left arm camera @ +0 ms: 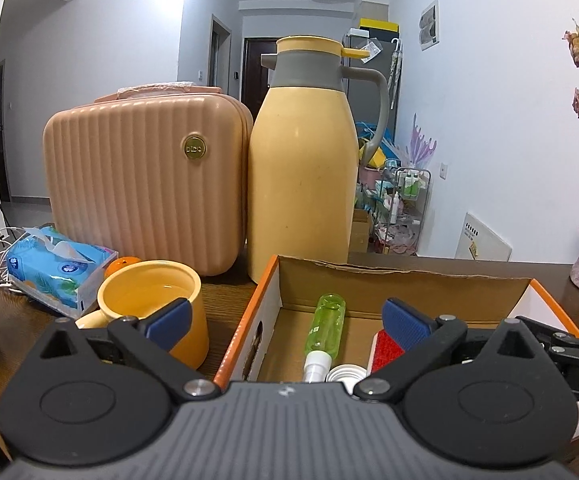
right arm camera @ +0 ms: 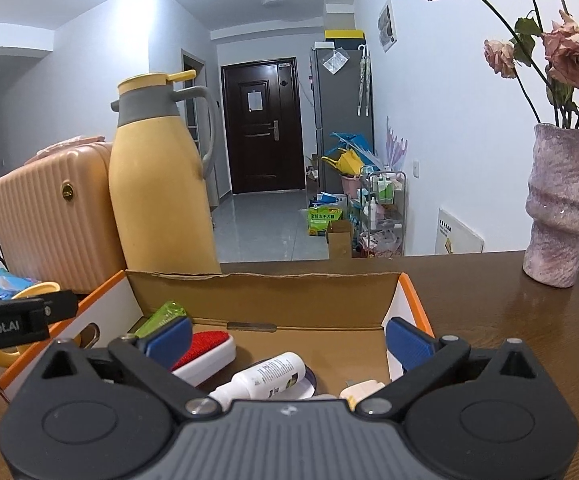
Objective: Organize rigid objects
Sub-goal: 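Release the blue cap into the box while the right gripper releases the spray bottle, then move both grippers back from the box toward the white caps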
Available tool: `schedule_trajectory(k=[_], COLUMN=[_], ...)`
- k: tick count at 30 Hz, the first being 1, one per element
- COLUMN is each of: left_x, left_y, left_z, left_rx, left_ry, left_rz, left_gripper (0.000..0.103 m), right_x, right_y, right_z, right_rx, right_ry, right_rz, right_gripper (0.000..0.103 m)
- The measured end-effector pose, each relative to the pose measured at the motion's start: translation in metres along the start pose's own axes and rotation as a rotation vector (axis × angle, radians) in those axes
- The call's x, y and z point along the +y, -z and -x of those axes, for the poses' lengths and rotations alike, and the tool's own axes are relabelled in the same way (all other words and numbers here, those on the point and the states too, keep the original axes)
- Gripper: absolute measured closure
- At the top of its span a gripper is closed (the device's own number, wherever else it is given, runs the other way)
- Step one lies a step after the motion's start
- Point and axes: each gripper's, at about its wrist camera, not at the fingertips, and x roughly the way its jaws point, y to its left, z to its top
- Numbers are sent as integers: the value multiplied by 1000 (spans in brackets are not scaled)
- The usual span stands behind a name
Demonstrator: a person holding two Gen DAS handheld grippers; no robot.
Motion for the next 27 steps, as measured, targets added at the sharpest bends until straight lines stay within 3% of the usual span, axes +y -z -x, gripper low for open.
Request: schedule_trajectory(k=[27], left_x=[3], left_y=[11], left_z=[42], left_rx=[-33], left_ry=[21], left_rz=[28], left_gripper=[0], right_x=[-2], right_y=[15], right_z=[54], right_rx=[-47], right_ry=[-11], right_rz=[36], right_gripper=[0])
